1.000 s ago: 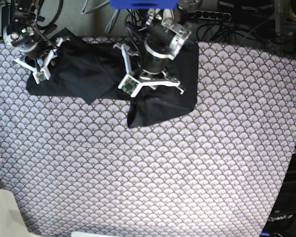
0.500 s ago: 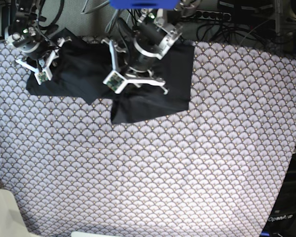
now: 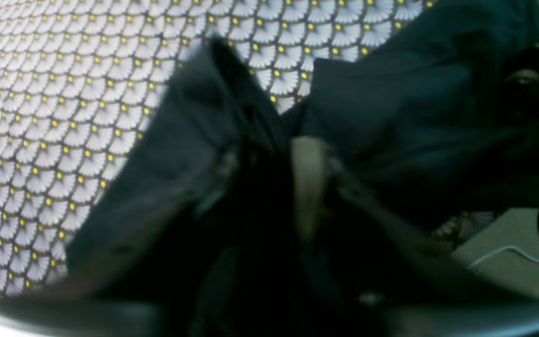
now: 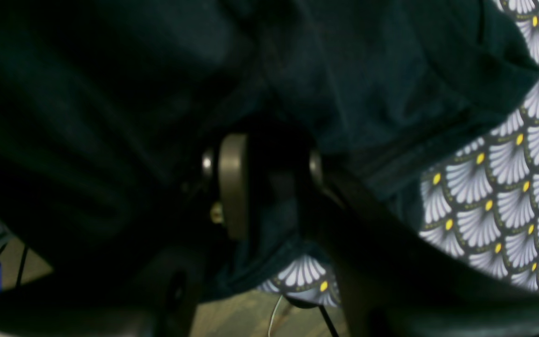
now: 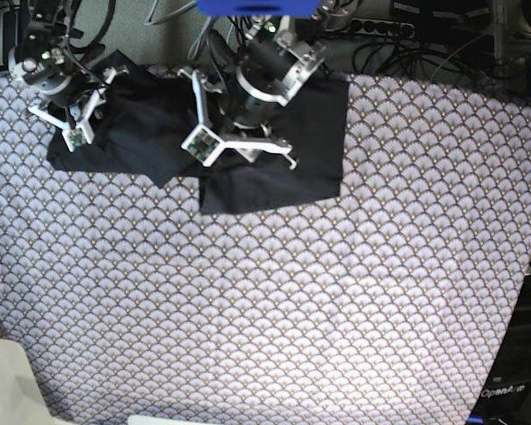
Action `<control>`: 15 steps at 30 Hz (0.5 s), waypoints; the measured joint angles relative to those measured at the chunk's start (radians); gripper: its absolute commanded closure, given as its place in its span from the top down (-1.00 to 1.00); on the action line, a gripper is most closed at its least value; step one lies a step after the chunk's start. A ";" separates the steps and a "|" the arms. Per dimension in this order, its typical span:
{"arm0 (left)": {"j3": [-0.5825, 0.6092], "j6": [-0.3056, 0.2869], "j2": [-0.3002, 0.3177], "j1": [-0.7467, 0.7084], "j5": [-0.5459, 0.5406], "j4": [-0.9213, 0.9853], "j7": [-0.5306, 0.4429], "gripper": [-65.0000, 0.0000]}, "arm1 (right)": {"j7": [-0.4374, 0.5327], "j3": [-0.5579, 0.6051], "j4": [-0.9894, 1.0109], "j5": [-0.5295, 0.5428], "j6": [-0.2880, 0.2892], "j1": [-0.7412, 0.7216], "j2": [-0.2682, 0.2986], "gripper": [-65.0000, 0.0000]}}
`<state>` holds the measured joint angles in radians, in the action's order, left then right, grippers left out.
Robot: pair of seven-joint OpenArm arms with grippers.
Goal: Fold the T-shirt properly
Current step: 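Lower the folded end onto the strip's middle with the left gripper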
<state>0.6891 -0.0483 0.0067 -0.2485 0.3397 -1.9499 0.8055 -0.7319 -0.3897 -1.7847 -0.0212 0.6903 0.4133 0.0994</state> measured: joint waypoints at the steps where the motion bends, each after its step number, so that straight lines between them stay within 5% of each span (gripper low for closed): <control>1: 0.000 0.001 0.001 0.000 -0.001 0.000 0.001 -0.26 | 0.000 0.000 0.000 0.000 0.000 0.000 0.000 -0.45; 9: 0.046 -0.004 0.030 0.042 -0.138 0.001 -0.002 -0.27 | 0.000 0.000 0.000 0.000 0.000 0.000 0.000 -0.45; 15: -0.064 -0.006 0.040 0.017 -0.150 -0.001 -0.001 -0.27 | -0.003 0.000 -0.010 0.002 0.001 0.001 0.010 -0.45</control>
<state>0.6247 -0.0547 0.0467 -0.2314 0.1898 -1.9511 0.8043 -0.7353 -0.3893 -1.7947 -0.0196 0.6914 0.4141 0.1089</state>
